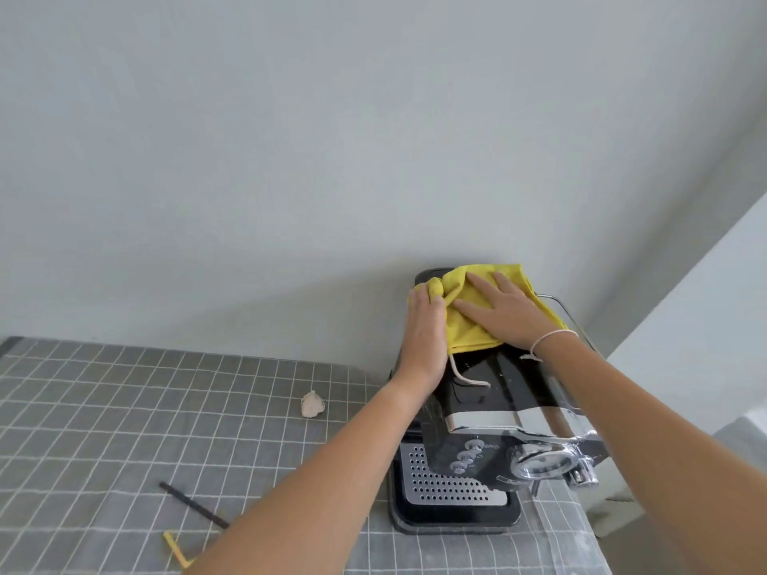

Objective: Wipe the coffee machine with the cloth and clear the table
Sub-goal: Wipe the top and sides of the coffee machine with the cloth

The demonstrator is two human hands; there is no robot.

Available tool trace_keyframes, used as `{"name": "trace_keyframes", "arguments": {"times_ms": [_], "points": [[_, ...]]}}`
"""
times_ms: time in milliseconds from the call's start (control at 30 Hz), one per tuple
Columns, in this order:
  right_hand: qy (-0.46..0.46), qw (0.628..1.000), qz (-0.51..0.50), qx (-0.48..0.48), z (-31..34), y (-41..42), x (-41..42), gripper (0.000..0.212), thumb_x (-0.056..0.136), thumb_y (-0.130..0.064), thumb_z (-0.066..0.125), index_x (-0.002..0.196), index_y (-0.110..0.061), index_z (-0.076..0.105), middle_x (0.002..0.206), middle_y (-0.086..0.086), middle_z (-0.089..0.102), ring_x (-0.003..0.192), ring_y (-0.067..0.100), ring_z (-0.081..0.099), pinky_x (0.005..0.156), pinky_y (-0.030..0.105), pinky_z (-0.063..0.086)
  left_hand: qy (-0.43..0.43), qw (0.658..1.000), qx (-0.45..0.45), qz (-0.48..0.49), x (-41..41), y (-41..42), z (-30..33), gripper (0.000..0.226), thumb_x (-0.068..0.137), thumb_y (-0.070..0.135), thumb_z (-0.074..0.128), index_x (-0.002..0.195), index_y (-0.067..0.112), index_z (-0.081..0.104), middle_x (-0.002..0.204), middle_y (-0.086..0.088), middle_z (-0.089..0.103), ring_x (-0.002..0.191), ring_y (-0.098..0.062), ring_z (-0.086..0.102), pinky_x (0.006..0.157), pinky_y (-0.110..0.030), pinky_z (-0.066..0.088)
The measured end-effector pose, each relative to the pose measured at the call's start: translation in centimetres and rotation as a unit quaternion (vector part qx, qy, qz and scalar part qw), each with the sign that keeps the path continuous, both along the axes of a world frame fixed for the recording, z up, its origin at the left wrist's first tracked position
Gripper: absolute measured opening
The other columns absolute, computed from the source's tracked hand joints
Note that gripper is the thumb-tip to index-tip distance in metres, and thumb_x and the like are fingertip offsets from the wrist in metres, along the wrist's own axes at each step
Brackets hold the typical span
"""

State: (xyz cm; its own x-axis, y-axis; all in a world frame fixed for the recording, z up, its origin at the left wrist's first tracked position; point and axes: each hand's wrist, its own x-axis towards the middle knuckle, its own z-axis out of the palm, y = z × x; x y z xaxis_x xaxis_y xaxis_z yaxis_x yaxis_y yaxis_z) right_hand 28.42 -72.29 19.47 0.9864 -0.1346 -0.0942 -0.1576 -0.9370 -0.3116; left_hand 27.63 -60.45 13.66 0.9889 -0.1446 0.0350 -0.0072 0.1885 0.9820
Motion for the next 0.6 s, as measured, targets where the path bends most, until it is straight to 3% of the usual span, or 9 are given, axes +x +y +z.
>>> {"name": "trace_keyframes", "arguments": {"times_ms": [67,133,233,300,467,600], "points": [[0.004,1.0,0.009,-0.012,-0.2,0.0,-0.9,0.066,0.083,-0.06,0.044,0.142,-0.044,0.021,0.159,0.002,0.004,0.146,0.028,0.007,0.119,0.043,0.01,0.001,1.0,-0.017,0.006,-0.7,0.5,0.3,0.033,0.087,0.043,0.025,0.105,0.036,0.052,0.123,0.004,0.051,0.127,-0.013,0.043,0.111,-0.035,0.031],[0.003,1.0,0.015,-0.013,-0.2,0.0,-2.3,0.062,0.083,-0.06,0.043,0.14,-0.047,0.023,0.159,0.002,0.004,0.145,0.029,0.007,0.119,0.045,0.012,0.007,0.999,-0.04,0.001,-0.6,0.6,-0.8,0.053,0.086,0.05,0.026,0.125,0.026,0.051,0.138,-0.001,0.048,0.132,-0.013,0.043,0.115,-0.038,0.032],[0.004,0.999,0.029,-0.024,-0.6,-0.3,-5.0,0.055,0.087,-0.056,0.039,0.139,-0.048,0.022,0.159,0.002,0.0,0.146,0.03,0.006,0.118,0.047,0.012,0.025,0.999,-0.019,-0.022,-0.6,0.6,-2.7,0.064,0.085,0.063,0.026,0.145,0.042,0.031,0.159,0.005,0.031,0.148,-0.016,0.028,0.122,-0.047,0.022],[0.011,0.999,0.036,-0.027,-0.9,-0.3,-6.4,0.055,0.089,-0.053,0.037,0.141,-0.044,0.02,0.159,0.0,-0.001,0.146,0.028,0.004,0.119,0.047,0.011,0.034,0.999,0.004,-0.029,-1.5,1.1,-2.2,0.063,0.091,0.055,0.024,0.152,0.038,0.021,0.163,0.007,0.023,0.15,-0.013,0.021,0.124,-0.045,0.017],[-0.021,0.989,-0.017,0.147,0.6,-0.2,-5.7,0.059,0.091,-0.052,0.035,0.145,-0.037,0.017,0.156,-0.008,0.015,0.145,0.015,0.011,0.117,0.04,0.011,0.01,0.997,0.075,0.019,-0.4,1.2,-0.6,0.051,0.1,0.029,0.024,0.15,0.02,0.033,0.162,-0.002,0.024,0.152,-0.019,0.013,0.125,-0.043,0.011],[-0.018,1.0,-0.016,0.006,-0.5,0.5,-3.2,0.064,0.092,-0.052,0.032,0.148,-0.029,0.011,0.159,0.002,0.005,0.146,0.022,0.006,0.119,0.04,0.009,0.024,0.999,0.035,-0.023,0.3,0.5,-0.3,0.05,0.107,0.026,0.017,0.156,0.018,0.012,0.166,0.003,0.006,0.153,-0.01,0.001,0.123,-0.028,0.0]]}}
